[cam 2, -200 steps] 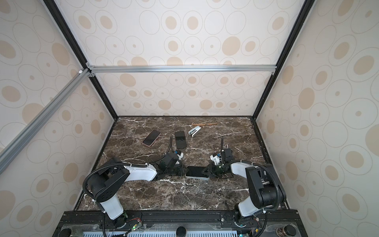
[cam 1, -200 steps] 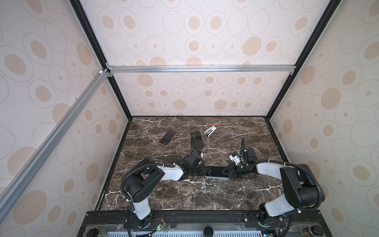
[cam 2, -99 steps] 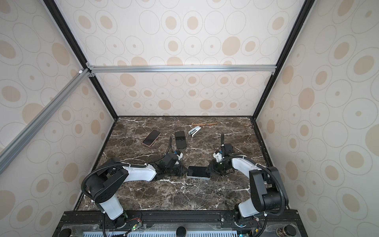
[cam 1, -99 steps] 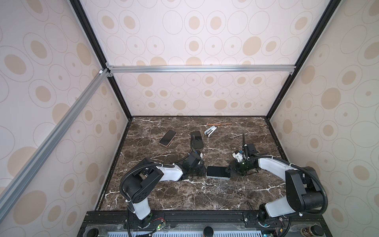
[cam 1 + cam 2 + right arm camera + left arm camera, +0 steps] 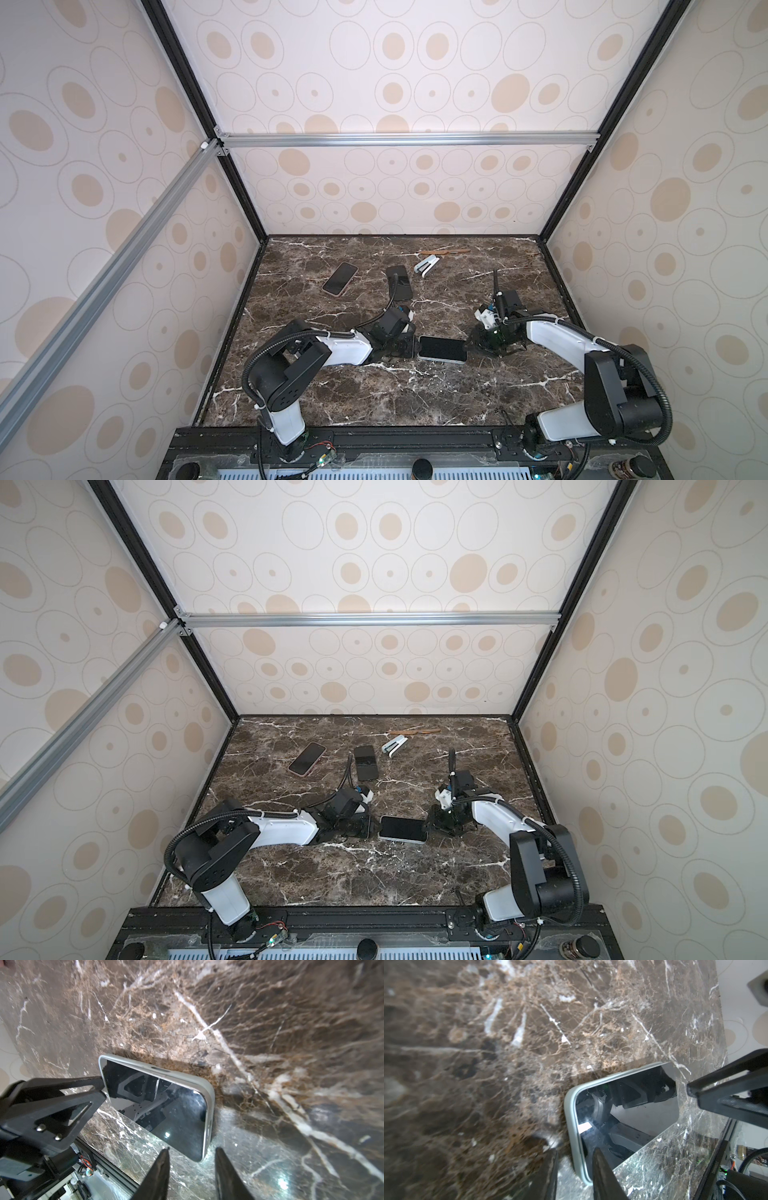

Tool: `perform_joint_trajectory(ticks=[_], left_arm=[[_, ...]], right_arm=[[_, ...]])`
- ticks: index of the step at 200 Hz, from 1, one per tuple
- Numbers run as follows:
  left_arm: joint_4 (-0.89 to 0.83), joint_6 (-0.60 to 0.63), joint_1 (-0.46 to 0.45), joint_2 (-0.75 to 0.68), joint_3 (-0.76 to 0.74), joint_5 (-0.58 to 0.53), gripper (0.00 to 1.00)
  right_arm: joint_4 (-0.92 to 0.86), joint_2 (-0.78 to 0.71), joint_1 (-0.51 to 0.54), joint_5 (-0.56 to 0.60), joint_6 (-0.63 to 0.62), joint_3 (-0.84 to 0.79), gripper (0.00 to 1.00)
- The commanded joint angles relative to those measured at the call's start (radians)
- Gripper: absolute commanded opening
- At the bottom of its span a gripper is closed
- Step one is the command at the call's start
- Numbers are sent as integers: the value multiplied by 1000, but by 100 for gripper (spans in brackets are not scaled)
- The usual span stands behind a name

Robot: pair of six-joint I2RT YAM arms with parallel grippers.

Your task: Put the phone into the phone case

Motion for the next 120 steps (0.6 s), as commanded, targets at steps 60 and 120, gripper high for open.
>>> perform_joint_trajectory(ticks=[60,120], left_arm=[[-24,25,-7,36,18,26,24],[-5,-13,-9,-6,-61,4,21]], right_arm=[[10,101,23,-64,-15,-7,17],[47,140,82,-67,7,0,13]])
